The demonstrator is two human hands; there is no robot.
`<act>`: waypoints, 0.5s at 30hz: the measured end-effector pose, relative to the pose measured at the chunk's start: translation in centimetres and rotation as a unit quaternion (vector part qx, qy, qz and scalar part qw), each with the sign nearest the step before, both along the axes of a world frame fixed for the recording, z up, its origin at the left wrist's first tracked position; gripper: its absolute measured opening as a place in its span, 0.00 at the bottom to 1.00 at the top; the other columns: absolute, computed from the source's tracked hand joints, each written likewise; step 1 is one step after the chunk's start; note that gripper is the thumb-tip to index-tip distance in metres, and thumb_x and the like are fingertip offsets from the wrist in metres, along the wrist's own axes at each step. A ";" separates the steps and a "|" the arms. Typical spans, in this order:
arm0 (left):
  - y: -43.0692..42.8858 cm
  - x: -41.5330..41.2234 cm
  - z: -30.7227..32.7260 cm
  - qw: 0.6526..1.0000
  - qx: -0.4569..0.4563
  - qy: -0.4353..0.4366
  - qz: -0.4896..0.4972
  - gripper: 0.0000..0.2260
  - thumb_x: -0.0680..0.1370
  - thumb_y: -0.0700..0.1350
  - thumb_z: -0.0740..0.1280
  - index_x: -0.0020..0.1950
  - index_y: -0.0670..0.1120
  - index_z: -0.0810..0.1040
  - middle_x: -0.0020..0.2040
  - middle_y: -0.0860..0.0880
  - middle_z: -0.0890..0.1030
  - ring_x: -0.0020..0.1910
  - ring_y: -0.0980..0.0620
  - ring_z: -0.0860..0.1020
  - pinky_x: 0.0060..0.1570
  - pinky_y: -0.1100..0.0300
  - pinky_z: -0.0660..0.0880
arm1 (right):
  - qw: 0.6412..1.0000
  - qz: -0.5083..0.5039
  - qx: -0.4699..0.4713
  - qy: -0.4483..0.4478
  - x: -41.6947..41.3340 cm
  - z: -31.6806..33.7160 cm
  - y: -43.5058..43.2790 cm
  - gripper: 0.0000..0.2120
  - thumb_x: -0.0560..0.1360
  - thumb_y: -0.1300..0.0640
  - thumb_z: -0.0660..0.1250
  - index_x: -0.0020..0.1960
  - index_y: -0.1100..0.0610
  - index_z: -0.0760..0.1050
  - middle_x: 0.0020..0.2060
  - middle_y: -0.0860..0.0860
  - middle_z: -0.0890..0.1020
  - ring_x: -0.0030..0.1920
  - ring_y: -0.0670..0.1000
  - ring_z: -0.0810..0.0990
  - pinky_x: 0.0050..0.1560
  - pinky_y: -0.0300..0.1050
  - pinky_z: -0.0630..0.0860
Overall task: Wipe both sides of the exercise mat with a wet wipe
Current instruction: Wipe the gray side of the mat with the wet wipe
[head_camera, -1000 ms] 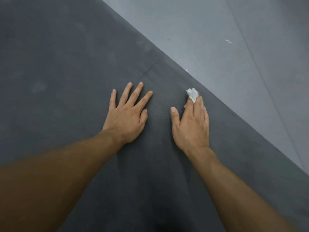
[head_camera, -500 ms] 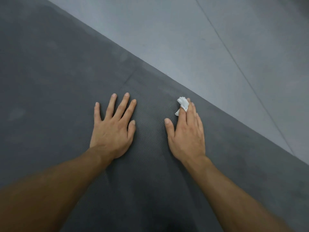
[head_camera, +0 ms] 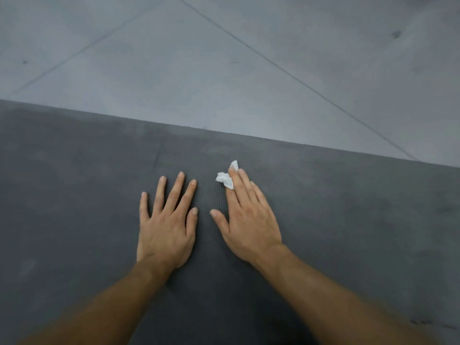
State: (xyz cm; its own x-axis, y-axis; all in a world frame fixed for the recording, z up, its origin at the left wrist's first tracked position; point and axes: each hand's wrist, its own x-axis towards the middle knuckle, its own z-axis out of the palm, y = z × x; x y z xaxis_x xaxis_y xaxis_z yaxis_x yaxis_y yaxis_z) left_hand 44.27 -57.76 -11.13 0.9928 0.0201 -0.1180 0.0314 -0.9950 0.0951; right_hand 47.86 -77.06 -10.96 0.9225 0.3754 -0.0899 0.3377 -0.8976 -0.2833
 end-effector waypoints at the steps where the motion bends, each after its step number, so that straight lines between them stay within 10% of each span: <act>1: 0.0 0.1 0.0 1.000 0.001 0.000 -0.001 0.26 0.85 0.58 0.45 0.85 0.57 0.52 0.85 0.56 0.49 0.84 0.49 0.45 0.80 0.36 0.50 | 1.000 0.004 0.002 0.000 -0.7 0.0 -0.1 0.36 0.84 0.38 0.49 0.85 0.58 0.49 0.85 0.52 0.44 0.84 0.49 0.40 0.83 0.49 0.45; 7: 0.3 0.2 -0.1 1.000 -0.009 0.006 -0.001 0.27 0.85 0.60 0.42 0.85 0.59 0.50 0.85 0.56 0.48 0.84 0.50 0.44 0.80 0.38 0.47 | 0.998 0.060 -0.032 0.016 -5.4 1.1 -2.9 0.35 0.85 0.37 0.48 0.84 0.58 0.51 0.85 0.50 0.44 0.84 0.49 0.42 0.83 0.51 0.49; 15: 0.4 -0.1 0.3 0.998 -0.053 0.038 -0.002 0.26 0.85 0.61 0.42 0.84 0.60 0.48 0.85 0.56 0.44 0.84 0.49 0.41 0.80 0.39 0.42 | 0.991 -0.114 0.001 0.066 -5.7 2.7 -3.6 0.36 0.85 0.37 0.48 0.85 0.56 0.43 0.84 0.50 0.42 0.83 0.49 0.39 0.82 0.45 0.38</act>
